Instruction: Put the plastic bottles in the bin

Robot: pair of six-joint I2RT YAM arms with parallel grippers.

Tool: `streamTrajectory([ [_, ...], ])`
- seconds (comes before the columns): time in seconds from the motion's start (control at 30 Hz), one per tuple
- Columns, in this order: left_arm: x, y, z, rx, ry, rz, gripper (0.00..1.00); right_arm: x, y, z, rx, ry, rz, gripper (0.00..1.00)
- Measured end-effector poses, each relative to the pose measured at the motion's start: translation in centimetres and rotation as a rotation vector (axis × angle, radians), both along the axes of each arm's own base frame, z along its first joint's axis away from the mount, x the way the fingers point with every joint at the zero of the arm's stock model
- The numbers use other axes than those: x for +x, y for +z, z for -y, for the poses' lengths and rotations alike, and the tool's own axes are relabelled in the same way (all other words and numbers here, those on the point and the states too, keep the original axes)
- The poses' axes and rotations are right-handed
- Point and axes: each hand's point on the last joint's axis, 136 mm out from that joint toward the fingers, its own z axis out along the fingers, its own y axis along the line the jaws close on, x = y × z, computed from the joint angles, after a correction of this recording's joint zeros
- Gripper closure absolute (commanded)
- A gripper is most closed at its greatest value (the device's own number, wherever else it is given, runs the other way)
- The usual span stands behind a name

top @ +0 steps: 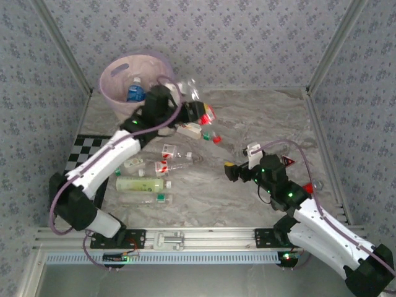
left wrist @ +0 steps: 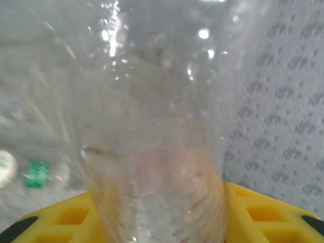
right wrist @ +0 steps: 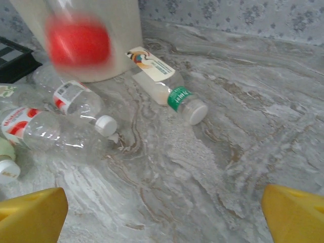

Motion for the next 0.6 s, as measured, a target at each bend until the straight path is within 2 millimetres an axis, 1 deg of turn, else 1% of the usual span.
streamTrajectory([
  [0.1, 2.4, 5.9, -5.5, -0.002, 0.114, 0.12, 0.69, 0.0, -0.5, 0.4, -0.015, -0.016, -0.018, 0.0],
  [0.13, 3.0, 7.6, -7.2, -0.005, 0.149, 0.156, 0.71, 0.0, -0.6, 0.4, -0.018, -0.02, -0.022, 0.0],
  [0.17, 3.5, 9.3, -9.1, -0.004, 0.192, 0.192, 0.76, -0.1, -0.8, 0.5, -0.024, -0.025, -0.028, 0.0],
  [0.23, 4.3, 11.5, -12.2, 0.008, 0.26, 0.239, 0.84, -0.2, -1.2, 0.8, -0.035, -0.036, -0.041, 0.0],
  [0.3, 4.9, 13.0, -15.0, 0.035, 0.317, 0.269, 0.92, -0.2, -1.6, 1.1, -0.05, -0.048, -0.053, 0.0],
  [0.37, 5.6, 13.7, -17.2, 0.064, 0.363, 0.277, 0.99, -0.3, -2.0, 1.4, -0.066, -0.055, -0.067, 0.0],
  [0.4, 6.3, 13.9, -18.4, 0.082, 0.387, 0.28, 1.0, -0.4, -2.2, 1.5, -0.074, -0.056, -0.075, 0.0],
  [0.43, 7.0, 13.8, -19.2, 0.096, 0.404, 0.277, 1.0, -0.5, -2.3, 1.6, -0.079, -0.058, -0.079, 0.0],
  [0.5, 8.9, 12.8, -21.0, 0.148, 0.443, 0.248, 1.0, -0.8, -2.3, 1.8, -0.089, -0.06, -0.084, 0.0],
  [0.53, 9.8, 12.3, -21.6, 0.171, 0.454, 0.235, 1.0, -1.0, -2.3, 1.9, -0.091, -0.061, -0.083, 0.0],
  [0.6, 12.2, 10.0, -22.6, 0.243, 0.47, 0.186, 1.0, -1.3, -2.1, 2.2, -0.092, -0.066, -0.077, 0.0],
])
